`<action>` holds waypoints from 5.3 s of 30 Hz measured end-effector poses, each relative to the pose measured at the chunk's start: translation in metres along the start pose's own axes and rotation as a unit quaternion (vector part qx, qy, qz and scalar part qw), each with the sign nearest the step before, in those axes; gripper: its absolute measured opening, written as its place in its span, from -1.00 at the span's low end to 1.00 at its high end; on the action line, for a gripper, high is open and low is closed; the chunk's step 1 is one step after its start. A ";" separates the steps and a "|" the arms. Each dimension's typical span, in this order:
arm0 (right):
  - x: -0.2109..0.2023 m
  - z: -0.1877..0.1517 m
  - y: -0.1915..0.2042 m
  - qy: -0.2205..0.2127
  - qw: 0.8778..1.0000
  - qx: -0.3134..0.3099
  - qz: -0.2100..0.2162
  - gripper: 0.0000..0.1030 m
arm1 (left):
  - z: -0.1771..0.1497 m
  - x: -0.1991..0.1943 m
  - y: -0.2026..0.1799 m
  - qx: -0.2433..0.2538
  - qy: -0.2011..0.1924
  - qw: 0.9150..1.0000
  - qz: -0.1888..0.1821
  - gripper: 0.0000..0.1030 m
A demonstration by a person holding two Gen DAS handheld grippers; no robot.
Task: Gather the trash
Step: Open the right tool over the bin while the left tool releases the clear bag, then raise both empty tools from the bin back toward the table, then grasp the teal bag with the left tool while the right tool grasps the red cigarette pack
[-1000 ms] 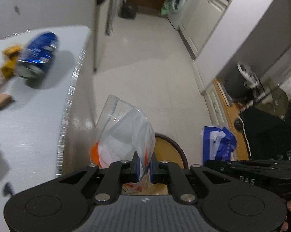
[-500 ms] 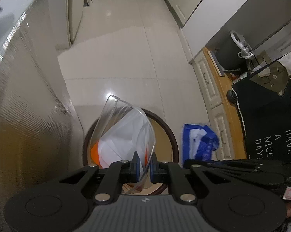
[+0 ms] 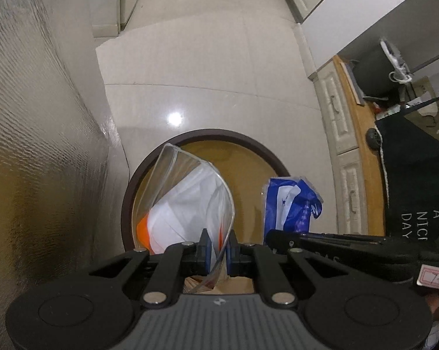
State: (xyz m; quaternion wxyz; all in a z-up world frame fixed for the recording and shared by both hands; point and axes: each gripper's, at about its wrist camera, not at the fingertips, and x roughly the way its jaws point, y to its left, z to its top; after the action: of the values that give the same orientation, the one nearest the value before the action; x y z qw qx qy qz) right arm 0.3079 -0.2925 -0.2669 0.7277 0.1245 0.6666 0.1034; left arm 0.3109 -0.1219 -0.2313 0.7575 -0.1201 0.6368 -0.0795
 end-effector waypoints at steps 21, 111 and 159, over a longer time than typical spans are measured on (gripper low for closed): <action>0.023 0.014 -0.024 0.011 0.999 0.032 -0.003 0.29 | 0.008 0.036 0.002 -0.002 0.026 1.000 0.001 -0.81; -0.187 -0.088 0.043 -0.184 0.973 -0.119 -0.068 1.00 | -0.080 -0.196 0.011 0.048 -0.161 0.985 0.042 1.00; -0.166 -0.154 0.404 -0.259 0.910 -0.323 0.031 1.00 | -0.159 -0.406 0.374 -0.224 -0.337 0.904 0.137 1.00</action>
State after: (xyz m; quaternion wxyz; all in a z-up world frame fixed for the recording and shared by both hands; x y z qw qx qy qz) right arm 0.1463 0.0448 0.0063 0.8718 -0.0743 0.3807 0.2992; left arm 0.0707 0.3346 0.0208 0.8836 -0.2178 0.3545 0.2147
